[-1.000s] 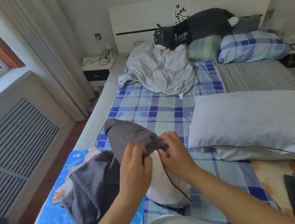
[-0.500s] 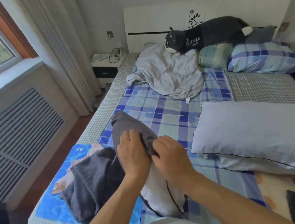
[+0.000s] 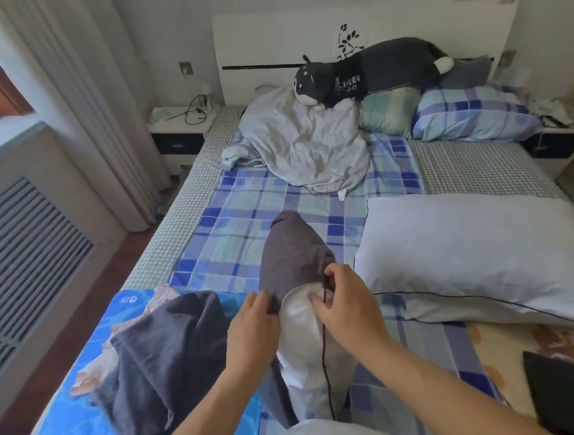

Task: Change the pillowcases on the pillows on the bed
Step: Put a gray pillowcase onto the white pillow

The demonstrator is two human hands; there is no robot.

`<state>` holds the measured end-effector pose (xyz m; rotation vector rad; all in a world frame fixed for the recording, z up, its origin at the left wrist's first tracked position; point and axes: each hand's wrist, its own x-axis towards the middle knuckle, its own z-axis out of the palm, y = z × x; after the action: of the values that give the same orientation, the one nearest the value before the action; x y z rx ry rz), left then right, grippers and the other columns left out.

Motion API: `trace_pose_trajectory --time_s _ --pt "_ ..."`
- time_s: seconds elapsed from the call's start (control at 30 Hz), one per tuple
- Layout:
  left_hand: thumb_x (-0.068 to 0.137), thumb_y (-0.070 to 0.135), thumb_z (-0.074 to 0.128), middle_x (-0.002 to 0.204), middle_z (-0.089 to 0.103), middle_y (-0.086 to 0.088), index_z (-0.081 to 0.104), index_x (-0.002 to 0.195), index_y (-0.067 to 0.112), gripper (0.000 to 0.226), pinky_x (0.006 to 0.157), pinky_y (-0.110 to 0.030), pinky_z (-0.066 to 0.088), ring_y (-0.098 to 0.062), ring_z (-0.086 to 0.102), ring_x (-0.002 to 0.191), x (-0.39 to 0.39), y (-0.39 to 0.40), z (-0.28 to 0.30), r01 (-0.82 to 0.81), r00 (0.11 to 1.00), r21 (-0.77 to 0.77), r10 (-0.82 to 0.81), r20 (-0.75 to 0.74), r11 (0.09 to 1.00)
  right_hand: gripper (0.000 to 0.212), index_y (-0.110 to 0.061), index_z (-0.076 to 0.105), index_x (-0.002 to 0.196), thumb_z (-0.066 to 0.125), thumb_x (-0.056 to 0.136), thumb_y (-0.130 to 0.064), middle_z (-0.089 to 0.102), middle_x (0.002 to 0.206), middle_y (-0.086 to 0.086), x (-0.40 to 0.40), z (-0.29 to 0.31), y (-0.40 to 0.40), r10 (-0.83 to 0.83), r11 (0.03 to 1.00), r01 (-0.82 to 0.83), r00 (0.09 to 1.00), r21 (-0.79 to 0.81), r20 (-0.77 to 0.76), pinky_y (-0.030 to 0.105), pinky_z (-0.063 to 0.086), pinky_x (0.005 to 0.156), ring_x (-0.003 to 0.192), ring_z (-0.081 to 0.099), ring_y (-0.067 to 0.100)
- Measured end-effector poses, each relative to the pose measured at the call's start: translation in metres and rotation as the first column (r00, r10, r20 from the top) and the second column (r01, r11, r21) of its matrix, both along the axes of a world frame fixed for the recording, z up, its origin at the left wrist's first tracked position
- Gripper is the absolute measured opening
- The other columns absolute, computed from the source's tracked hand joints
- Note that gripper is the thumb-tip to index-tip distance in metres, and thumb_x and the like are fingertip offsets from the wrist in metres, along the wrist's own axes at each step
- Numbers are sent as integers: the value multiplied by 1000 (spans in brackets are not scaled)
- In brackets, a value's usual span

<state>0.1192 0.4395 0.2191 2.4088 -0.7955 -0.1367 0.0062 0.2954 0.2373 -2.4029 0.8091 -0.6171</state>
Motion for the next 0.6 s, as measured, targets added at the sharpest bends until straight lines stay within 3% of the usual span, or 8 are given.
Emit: trace_pose_trajectory --time_s 0.07,0.17,0.27,0.3,0.33,0.43,0.53,0.6 --pt "74 10 55 70 42 10 34 73 28 27 60 -28 34 -13 42 64 -17 0 13 221 975 -92 -221 8 971 37 -19 45 125 59 92 -31 58 114 3 0 7 -4 -81 996 83 996 -33 38 39 50 79 101 59 24" --pt "69 10 52 68 46 15 45 77 29 22 60 -20 28 -5 39 64 -48 8 27 471 866 -137 -486 -114 871 39 -19 44 131 31 94 -27 61 119 9 -5 8 -27 -315 933 306 949 187 16 43 46 84 103 60 36" --pt "77 4 50 65 53 15 57 76 23 20 64 -16 37 5 44 64 -76 12 35 660 558 -253 -688 -464 707 17 -18 50 114 45 97 -17 68 95 16 -10 3 -63 -611 749 575 792 330 8 41 48 73 89 63 40" --pt "79 5 50 68 56 14 59 78 21 19 66 -13 39 8 46 65 -81 13 34 702 534 -222 -707 -465 676 10 -18 54 105 47 97 -17 67 88 12 -10 4 -72 -598 762 560 801 325 22 39 46 68 83 62 38" --pt "80 10 49 70 59 15 61 82 23 18 68 -13 41 10 48 66 -81 14 33 696 557 -193 -689 -463 692 8 -19 57 97 49 98 -19 66 84 8 -9 8 -78 -518 823 491 855 286 23 36 44 65 77 61 33" --pt "82 20 50 70 60 20 59 92 30 17 73 -28 51 6 52 63 -53 6 20 426 830 -86 -427 -359 901 8 -23 59 101 53 96 -21 66 88 -1 -5 0 -83 -192 944 232 965 235 -182 35 48 70 78 61 22" --pt "88 15 50 72 60 13 62 90 27 17 65 -31 50 -6 53 64 -23 -4 13 245 899 62 -202 -389 968 30 -18 51 123 58 94 -20 60 111 5 -14 -47 -83 -61 825 288 901 486 -430 30 45 80 98 61 26" --pt "90 16 50 83 65 5 63 94 26 17 64 -30 50 -15 60 74 -14 -3 1 281 890 207 -175 -420 937 12 -16 52 105 56 94 -14 53 94 4 -37 -75 -70 59 692 350 844 631 -533 25 42 66 80 55 19"
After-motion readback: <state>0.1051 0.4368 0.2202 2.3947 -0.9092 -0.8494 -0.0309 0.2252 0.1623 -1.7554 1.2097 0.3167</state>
